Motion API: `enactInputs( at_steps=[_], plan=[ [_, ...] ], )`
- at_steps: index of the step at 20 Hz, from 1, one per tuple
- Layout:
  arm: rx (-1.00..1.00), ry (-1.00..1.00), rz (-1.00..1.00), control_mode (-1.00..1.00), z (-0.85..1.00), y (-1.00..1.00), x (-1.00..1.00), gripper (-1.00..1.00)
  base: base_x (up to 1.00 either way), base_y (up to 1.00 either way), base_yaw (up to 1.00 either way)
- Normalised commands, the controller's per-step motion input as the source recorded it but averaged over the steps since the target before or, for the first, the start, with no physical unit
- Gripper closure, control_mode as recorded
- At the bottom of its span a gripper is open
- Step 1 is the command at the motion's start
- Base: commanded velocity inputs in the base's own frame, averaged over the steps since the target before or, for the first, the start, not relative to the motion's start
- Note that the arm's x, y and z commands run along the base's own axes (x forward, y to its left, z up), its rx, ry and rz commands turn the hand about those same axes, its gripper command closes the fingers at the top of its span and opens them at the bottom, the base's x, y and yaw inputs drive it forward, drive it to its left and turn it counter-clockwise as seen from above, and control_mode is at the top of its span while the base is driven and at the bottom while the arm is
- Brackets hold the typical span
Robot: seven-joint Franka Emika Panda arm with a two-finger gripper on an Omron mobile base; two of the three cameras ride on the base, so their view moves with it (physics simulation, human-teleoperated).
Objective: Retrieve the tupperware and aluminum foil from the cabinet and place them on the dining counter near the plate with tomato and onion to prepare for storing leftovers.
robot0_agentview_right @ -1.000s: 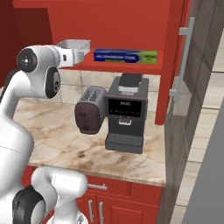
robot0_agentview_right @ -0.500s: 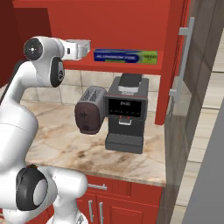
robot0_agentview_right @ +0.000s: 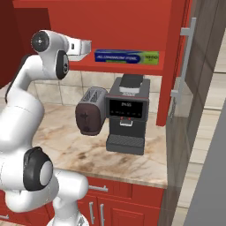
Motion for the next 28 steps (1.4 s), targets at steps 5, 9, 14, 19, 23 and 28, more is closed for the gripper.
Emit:
enactInputs(
  at_steps=[5,9,14,19,23,28],
  plan=[
    [0.0,0.08,0.0,-1.0,-0.11,0.24,0.49,-1.0,0.0,0.0,0.0],
    [0.0,0.13,0.0,-1.0,-0.15,0.15,0.49,-1.0,0.0,0.0,0.0],
    [0.0,0.11,0.0,-1.0,-0.15,0.06,0.46,-1.0,0.0,0.0,0.0],
    [0.0,0.03,0.0,-1.0,-0.1,0.0,0.4,-1.0,0.0,0.0,0.0],
    [0.0,0.0,0.0,-1.0,-0.14,0.0,0.35,-1.0,0.0,0.0,0.0],
    [0.0,0.0,-0.02,-1.0,-0.4,0.0,0.26,-1.0,0.0,0.0,0.0]
  ],
)
